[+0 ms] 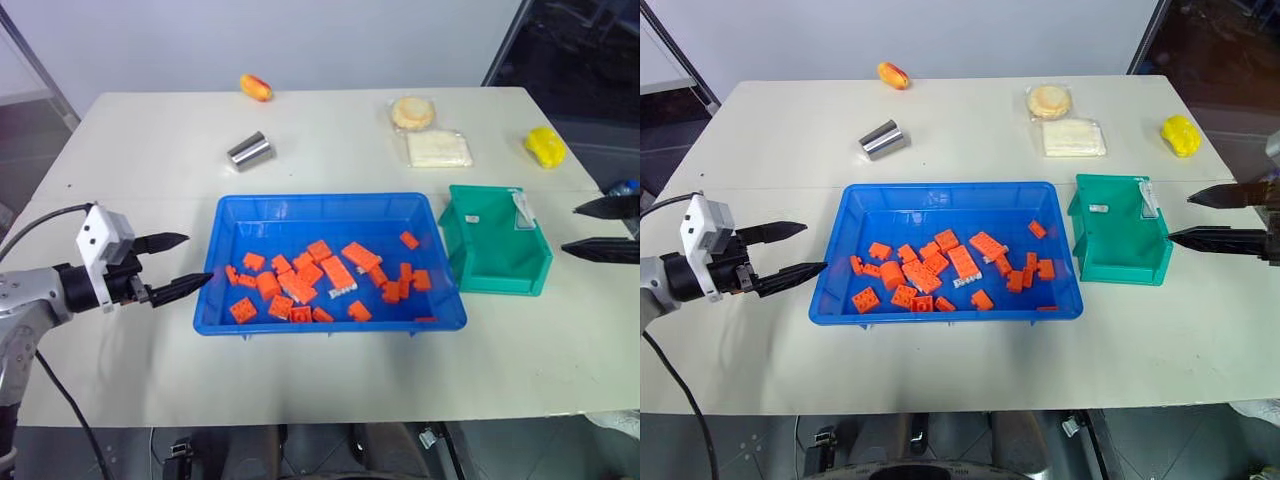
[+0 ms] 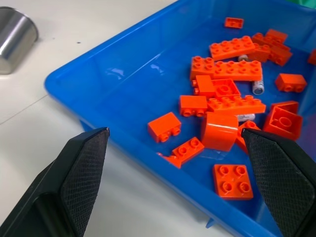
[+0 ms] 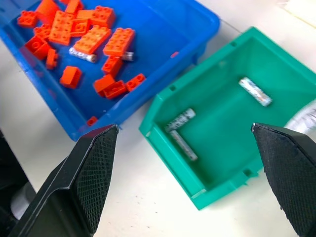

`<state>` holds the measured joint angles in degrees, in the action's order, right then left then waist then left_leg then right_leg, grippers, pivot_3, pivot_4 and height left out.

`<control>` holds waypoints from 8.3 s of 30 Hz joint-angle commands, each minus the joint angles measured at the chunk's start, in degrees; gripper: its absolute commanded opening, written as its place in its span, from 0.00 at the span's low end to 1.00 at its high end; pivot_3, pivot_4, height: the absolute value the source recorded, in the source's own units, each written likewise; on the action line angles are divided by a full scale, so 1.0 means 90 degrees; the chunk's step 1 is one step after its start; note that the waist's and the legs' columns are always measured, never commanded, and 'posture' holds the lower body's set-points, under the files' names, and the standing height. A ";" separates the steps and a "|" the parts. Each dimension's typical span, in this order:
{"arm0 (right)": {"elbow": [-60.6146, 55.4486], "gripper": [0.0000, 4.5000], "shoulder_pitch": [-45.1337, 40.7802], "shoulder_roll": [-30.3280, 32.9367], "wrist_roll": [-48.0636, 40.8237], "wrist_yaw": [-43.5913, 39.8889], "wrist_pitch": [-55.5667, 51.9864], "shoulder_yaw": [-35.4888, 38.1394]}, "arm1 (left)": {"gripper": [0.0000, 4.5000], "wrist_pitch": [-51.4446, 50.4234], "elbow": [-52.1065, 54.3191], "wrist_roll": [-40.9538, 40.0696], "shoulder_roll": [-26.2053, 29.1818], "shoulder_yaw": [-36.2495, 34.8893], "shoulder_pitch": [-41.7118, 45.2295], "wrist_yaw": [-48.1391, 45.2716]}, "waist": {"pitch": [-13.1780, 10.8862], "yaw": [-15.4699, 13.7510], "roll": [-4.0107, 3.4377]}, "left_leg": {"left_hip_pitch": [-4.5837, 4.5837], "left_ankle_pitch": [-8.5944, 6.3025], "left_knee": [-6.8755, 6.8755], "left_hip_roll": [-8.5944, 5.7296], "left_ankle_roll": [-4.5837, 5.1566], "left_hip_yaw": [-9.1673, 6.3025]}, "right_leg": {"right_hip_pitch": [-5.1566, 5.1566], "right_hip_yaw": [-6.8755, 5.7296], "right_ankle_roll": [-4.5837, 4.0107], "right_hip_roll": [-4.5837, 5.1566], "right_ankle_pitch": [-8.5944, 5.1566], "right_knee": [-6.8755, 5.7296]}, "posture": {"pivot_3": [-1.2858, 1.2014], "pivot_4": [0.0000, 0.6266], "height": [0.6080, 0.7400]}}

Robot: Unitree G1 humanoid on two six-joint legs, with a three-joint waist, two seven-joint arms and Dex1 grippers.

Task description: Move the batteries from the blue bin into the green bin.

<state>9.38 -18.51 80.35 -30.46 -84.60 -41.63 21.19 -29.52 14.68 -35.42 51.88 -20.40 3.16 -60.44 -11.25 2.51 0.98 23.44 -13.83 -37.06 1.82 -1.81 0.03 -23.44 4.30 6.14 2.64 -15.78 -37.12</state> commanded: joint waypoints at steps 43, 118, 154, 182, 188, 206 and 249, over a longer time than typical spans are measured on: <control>-0.2502 0.99 -0.2477 -0.2940 -0.0849 0.2845 -0.1157 -0.1630 | 1.00 0.0093 -0.0092 -0.0054 -0.0034 -0.0062 0.0587 0.0249 | 0.0003 0.0027 0.0006 | 0.0003 0.0000 -0.0006 0.0003 0.0000 -0.0005 | -0.0004 0.0000 0.0021 -0.0005 0.0012 -0.0010 | 0.52 0.24 1.00; -0.1300 0.34 -0.3938 -0.6312 0.2303 0.2718 0.0142 -0.5364 | 1.00 -0.0398 0.1324 -0.0433 -0.0288 -0.0161 0.0146 0.1091 | 0.0008 -0.0002 0.0017 | 0.0026 0.0000 -0.0003 -0.0002 0.0000 -0.0035 | -0.0019 -0.0020 0.0018 -0.0003 0.0012 -0.0018 | 0.52 0.24 1.00; 0.0348 0.66 -0.3673 -0.6389 0.4200 0.1077 0.4014 -0.6677 | 1.00 -0.0480 0.1693 -0.0564 -0.0566 -0.0256 -0.0175 0.1470 | 0.0010 0.0006 0.0021 | 0.0003 0.0000 0.0001 -0.0001 -0.0001 -0.0036 | 0.0004 -0.0024 0.0017 -0.0003 0.0011 -0.0012 | 0.52 0.24 1.00; -0.0113 0.01 -0.4628 -0.6448 0.3706 0.1541 0.2036 -0.4891 | 1.00 -0.0557 0.1481 -0.0845 -0.0438 -0.0132 0.0321 0.1224 | 0.0002 0.0000 0.0017 | 0.0011 0.0002 0.0001 -0.0002 -0.0004 -0.0036 | -0.0008 -0.0024 0.0015 -0.0001 0.0012 -0.0015 | 0.52 0.24 1.00; -0.1275 0.01 -0.4887 -0.4761 0.3159 0.1196 0.0508 -0.3716 | 1.00 -0.0354 0.0839 -0.0606 -0.0535 0.0742 0.1429 0.0775 | 0.0006 -0.0155 0.0027 | 0.0018 -0.0002 0.0008 -0.0006 -0.0001 -0.0048 | -0.0002 -0.0038 0.0014 0.0003 0.0011 0.0005 | 0.52 0.24 1.00; -0.1635 0.01 -0.1566 -0.1848 0.3179 0.2464 -0.0126 -0.1934 | 1.00 0.0419 -0.1036 0.0427 -0.1286 0.2265 0.3246 -0.0368 | 0.0000 0.0002 0.0018 | 0.0022 -0.0002 -0.0003 -0.0002 0.0003 -0.0020 | -0.0018 -0.0009 0.0017 -0.0010 0.0010 -0.0006 | 0.52 0.24 1.00; -0.2998 0.99 -0.2290 -0.4182 0.1056 0.2124 -0.1338 -0.4533 | 1.00 -0.0571 0.0885 -0.0236 -0.0551 0.1271 0.1724 0.0276 | 0.0000 -0.0154 0.0019 | 0.0041 -0.0002 -0.0019 -0.0004 0.0003 -0.0041 | -0.0019 -0.0023 0.0016 -0.0007 0.0009 -0.0011 | 0.52 0.24 1.00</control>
<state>-16.08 -38.78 43.19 -19.90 -64.80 -54.14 -19.52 -34.90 20.95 -36.82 46.16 -7.37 18.58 -58.40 -11.24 1.12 1.16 23.81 -13.84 -37.23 1.78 -1.79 -0.34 -23.61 4.08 6.29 2.58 -15.70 -37.22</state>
